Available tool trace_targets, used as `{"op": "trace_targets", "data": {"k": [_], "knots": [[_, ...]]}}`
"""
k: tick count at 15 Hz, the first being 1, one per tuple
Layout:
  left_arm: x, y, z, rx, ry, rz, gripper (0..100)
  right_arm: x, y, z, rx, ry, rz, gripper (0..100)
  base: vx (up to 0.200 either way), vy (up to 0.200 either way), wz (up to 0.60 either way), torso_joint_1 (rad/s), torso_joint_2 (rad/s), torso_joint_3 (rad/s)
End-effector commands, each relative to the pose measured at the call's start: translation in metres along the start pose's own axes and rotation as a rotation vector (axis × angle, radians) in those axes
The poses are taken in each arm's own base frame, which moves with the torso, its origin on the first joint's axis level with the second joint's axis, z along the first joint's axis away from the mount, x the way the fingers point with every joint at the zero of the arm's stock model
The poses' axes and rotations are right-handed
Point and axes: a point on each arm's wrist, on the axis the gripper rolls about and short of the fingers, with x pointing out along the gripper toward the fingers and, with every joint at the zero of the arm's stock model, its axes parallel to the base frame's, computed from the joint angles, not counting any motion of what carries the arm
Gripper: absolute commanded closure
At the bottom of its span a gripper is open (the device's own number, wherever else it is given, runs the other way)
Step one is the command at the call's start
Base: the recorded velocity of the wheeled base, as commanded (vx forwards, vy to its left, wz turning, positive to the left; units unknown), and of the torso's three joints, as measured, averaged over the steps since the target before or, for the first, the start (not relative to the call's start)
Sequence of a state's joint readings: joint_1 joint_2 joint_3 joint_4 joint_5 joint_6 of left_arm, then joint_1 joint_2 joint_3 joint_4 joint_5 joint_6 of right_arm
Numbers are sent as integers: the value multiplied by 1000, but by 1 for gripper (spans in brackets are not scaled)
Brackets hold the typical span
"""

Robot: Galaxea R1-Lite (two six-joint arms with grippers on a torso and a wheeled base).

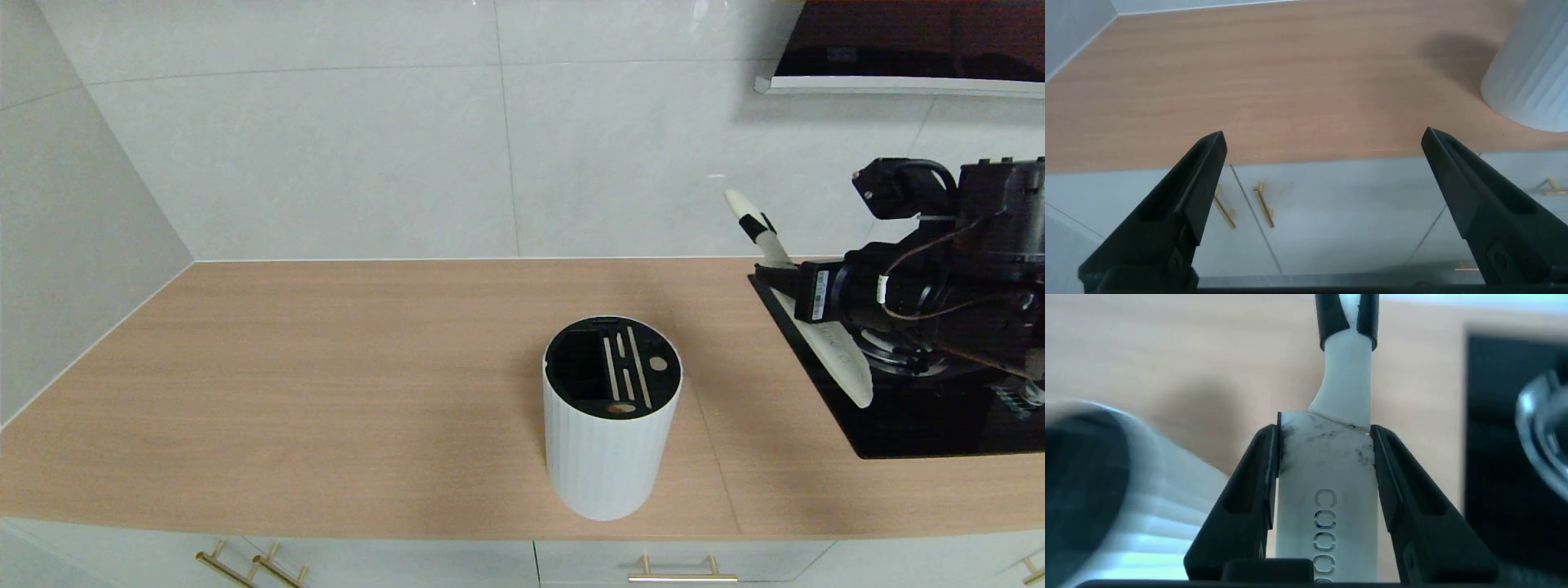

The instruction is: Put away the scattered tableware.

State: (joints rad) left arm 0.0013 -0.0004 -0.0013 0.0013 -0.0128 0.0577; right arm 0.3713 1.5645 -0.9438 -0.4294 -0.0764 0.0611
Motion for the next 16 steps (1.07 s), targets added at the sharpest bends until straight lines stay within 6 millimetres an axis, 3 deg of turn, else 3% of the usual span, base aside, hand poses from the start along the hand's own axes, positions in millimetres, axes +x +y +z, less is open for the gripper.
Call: {"op": "trace_targets", "data": {"k": [1, 4, 6, 8, 9, 10, 11, 12, 13, 16], "knots": [[0, 0, 0, -10, 2, 1, 0, -19, 14, 20, -1, -81, 56, 100, 0, 0, 0, 0, 0, 0], [0, 0, 0, -39, -3, -1, 0, -24, 24, 27, -3, -107, 91, 100, 0, 0, 0, 0, 0, 0], [-11, 2, 57, -43, -109, -114, 0, -27, 31, 29, -19, -118, 125, 100, 0, 0, 0, 0, 0, 0], [3, 3, 123, -49, -91, -302, 0, -27, 36, 28, -76, -122, 158, 100, 0, 0, 0, 0, 0, 0], [28, 3, 168, -70, -63, -360, 0, -29, 43, 28, -83, -123, 195, 100, 0, 0, 0, 0, 0, 0], [54, 3, 196, -90, -31, -386, 0, -30, 49, 27, -84, -119, 207, 100, 0, 0, 0, 0, 0, 0], [87, 0, 211, -106, 27, -437, 0, -31, 56, 25, -84, -109, 224, 100, 0, 0, 0, 0, 0, 0], [106, -4, 215, -117, 67, -492, 0, -32, 62, 23, -84, -103, 234, 100, 0, 0, 0, 0, 0, 0], [140, -19, 212, -193, 156, -583, 0, -34, 79, 19, -56, -91, 241, 100, 0, 0, 0, 0, 0, 0], [195, -69, 220, -662, 155, -802, 0, -20, 107, 8, -13, -53, 168, 100, 0, 0, 0, 0, 0, 0]]}}
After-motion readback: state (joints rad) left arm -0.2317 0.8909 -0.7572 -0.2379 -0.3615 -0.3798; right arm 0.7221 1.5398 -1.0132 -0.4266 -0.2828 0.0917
